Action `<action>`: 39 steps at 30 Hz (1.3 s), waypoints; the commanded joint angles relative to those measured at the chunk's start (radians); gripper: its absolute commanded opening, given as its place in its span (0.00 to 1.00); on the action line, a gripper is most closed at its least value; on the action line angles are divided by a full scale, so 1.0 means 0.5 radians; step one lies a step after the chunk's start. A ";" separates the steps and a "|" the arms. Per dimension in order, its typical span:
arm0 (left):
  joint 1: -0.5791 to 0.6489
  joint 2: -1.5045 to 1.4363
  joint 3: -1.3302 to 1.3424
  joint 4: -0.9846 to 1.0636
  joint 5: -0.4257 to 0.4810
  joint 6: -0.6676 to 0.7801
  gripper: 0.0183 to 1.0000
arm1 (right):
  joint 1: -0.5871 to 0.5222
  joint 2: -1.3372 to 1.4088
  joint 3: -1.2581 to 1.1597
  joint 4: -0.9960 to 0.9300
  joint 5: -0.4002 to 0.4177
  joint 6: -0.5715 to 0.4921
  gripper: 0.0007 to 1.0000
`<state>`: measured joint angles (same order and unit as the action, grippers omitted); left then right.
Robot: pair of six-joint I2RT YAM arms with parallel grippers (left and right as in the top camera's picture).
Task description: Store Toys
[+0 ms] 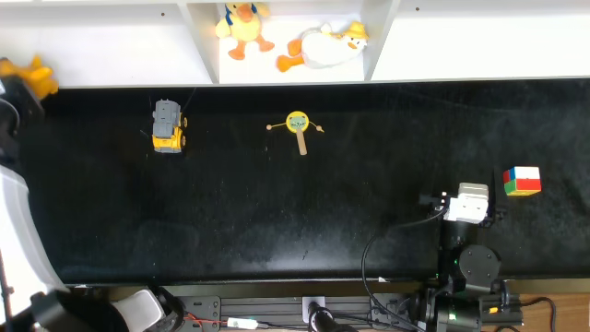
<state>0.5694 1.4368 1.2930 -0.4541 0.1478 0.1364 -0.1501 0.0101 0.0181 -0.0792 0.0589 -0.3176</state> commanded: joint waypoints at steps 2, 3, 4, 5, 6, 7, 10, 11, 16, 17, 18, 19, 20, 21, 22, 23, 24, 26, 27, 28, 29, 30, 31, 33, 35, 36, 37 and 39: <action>-0.056 0.219 0.214 -0.037 -0.014 -0.069 0.18 | -0.004 -0.011 -0.027 0.010 -0.007 0.013 1.00; -0.061 0.243 0.229 -0.036 -0.015 -0.080 0.18 | -0.004 -0.011 -0.027 0.010 -0.007 0.013 1.00; -0.069 0.269 0.239 -0.030 -0.015 -0.082 0.18 | -0.004 -0.011 -0.027 0.010 -0.007 0.014 1.00; -0.077 0.291 0.243 -0.017 -0.014 -0.083 0.18 | -0.004 -0.011 -0.027 0.010 -0.007 0.013 0.99; -0.087 0.312 0.243 0.001 -0.014 -0.095 0.18 | -0.004 -0.011 -0.027 0.010 -0.007 0.013 0.99; -0.097 0.329 0.243 0.020 -0.015 -0.111 0.18 | -0.004 -0.011 -0.027 0.010 -0.007 0.013 1.00; -0.129 0.388 0.243 0.079 -0.015 -0.120 0.18 | -0.004 -0.011 -0.027 0.011 -0.007 0.014 1.00; -0.138 0.407 0.243 0.097 -0.017 -0.120 0.18 | -0.004 -0.011 -0.027 0.010 -0.007 0.013 1.00; -0.162 0.473 0.243 0.151 -0.023 -0.121 0.19 | -0.004 -0.011 -0.027 0.010 -0.007 0.013 1.00; -0.162 0.484 0.243 0.156 -0.023 -0.122 0.20 | -0.004 -0.011 -0.027 0.010 -0.007 0.013 1.00; -0.162 0.491 0.243 0.159 -0.022 -0.124 0.20 | -0.004 -0.011 -0.027 0.010 -0.007 0.013 1.00; -0.162 0.504 0.243 0.163 -0.022 -0.127 0.20 | -0.004 -0.011 -0.027 0.010 -0.007 0.013 1.00; -0.162 0.513 0.243 0.166 -0.021 -0.128 0.20 | -0.004 -0.011 -0.027 0.010 -0.007 0.013 1.00; -0.164 0.529 0.243 0.167 -0.021 -0.135 0.20 | -0.004 -0.011 -0.027 0.010 -0.007 0.013 1.00; -0.168 0.543 0.243 0.170 -0.021 -0.135 0.20 | -0.004 -0.011 -0.027 0.010 -0.007 0.013 0.99; -0.173 0.555 0.243 0.172 -0.021 -0.135 0.20 | -0.004 -0.011 -0.027 0.010 -0.007 0.013 1.00; -0.188 0.584 0.243 0.190 -0.022 -0.134 0.20 | -0.004 -0.011 -0.027 0.010 -0.007 0.013 1.00; -0.210 0.610 0.243 0.219 -0.022 -0.134 0.20 | -0.004 -0.011 -0.027 0.010 -0.007 0.013 1.00; -0.230 0.632 0.243 0.256 -0.022 -0.134 0.20 | -0.004 -0.011 -0.027 0.010 -0.007 0.013 1.00; -0.242 0.645 0.243 0.278 -0.021 -0.134 0.21 | -0.004 -0.011 -0.027 0.010 -0.007 0.014 1.00; -0.266 0.669 0.243 0.311 -0.022 -0.134 0.22 | -0.004 -0.011 -0.027 0.010 -0.007 0.013 1.00; -0.270 0.679 0.243 0.325 -0.021 -0.136 0.22 | -0.004 -0.011 -0.027 0.010 -0.007 0.013 1.00; -0.276 0.687 0.243 0.332 -0.022 -0.140 0.22 | -0.004 -0.011 -0.027 0.010 -0.007 0.014 1.00; -0.279 0.700 0.243 0.349 -0.023 -0.171 0.23 | -0.004 -0.011 -0.027 0.010 -0.007 0.013 1.00; -0.279 0.707 0.243 0.372 -0.022 -0.173 0.24 | -0.004 -0.011 -0.027 0.010 -0.007 0.013 1.00; -0.279 0.710 0.243 0.390 -0.022 -0.173 0.25 | -0.004 -0.011 -0.027 0.010 -0.007 0.013 1.00; -0.279 0.710 0.243 0.409 -0.022 -0.173 0.25 | -0.004 -0.011 -0.027 0.010 -0.007 0.013 1.00; -0.279 0.712 0.243 0.454 -0.021 -0.177 0.32 | -0.004 -0.011 -0.027 0.010 -0.007 0.014 1.00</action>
<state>0.4381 1.7660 1.3979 -0.2459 0.1371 0.0734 -0.1501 0.0101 0.0181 -0.0792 0.0589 -0.3172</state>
